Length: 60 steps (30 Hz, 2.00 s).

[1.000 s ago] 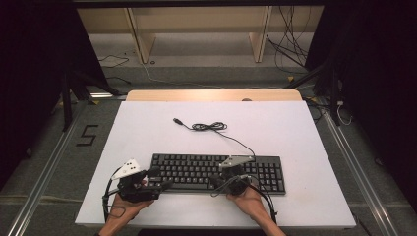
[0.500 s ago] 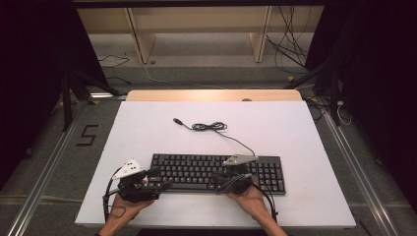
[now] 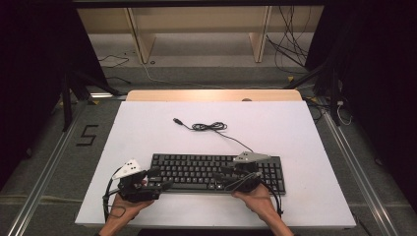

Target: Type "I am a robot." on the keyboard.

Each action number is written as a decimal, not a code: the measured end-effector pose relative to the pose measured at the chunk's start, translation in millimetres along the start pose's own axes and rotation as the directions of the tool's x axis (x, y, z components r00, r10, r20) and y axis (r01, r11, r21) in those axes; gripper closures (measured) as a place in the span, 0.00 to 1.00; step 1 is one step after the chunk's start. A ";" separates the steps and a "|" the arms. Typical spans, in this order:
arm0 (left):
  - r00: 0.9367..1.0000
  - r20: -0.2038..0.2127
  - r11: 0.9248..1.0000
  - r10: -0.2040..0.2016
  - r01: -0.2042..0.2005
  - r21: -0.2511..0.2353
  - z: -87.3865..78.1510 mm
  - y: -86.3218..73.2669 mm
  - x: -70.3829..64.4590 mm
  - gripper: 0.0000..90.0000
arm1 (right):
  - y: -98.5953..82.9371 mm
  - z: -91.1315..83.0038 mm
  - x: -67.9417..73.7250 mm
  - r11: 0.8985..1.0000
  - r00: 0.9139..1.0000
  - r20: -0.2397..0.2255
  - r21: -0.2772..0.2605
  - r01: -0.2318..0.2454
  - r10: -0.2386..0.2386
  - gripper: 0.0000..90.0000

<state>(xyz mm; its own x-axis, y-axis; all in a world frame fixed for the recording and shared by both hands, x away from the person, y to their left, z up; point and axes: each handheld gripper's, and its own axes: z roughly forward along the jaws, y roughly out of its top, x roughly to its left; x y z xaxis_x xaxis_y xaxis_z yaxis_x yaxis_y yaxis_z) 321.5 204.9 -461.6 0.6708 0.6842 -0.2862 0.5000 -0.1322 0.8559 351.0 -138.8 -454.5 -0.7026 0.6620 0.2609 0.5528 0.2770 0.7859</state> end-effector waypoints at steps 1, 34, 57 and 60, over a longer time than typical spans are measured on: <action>1.000 0.001 1.000 0.000 0.000 0.001 0.1 0.0 -0.1 0.27 | 0.2 -1.2 0.0 1.000 1.000 -0.001 -0.003 -0.001 0.001 0.61; 1.000 0.021 1.000 -0.003 0.002 0.017 0.4 0.3 -1.5 0.25 | -24.0 -64.7 -14.4 0.990 0.999 0.041 -0.139 -0.029 0.035 0.37; 0.999 0.036 1.000 -0.010 0.010 0.021 -4.2 -4.5 -5.5 0.24 | -50.2 -91.4 -19.3 0.983 0.994 0.111 -0.182 0.000 0.020 0.34; 0.999 0.036 1.000 -0.010 0.010 0.021 -3.9 -4.4 -5.7 0.24 | -50.3 -91.9 -19.8 0.983 0.994 0.109 -0.185 -0.007 0.027 0.34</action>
<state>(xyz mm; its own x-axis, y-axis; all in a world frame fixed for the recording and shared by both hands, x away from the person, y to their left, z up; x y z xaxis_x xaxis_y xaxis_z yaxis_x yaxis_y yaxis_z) 313.3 204.4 -462.0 0.6851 0.6590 -0.3104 0.5176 -0.1405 0.8440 295.9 -229.8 -447.7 -0.6341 0.7415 0.2192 0.4650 0.1391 0.8743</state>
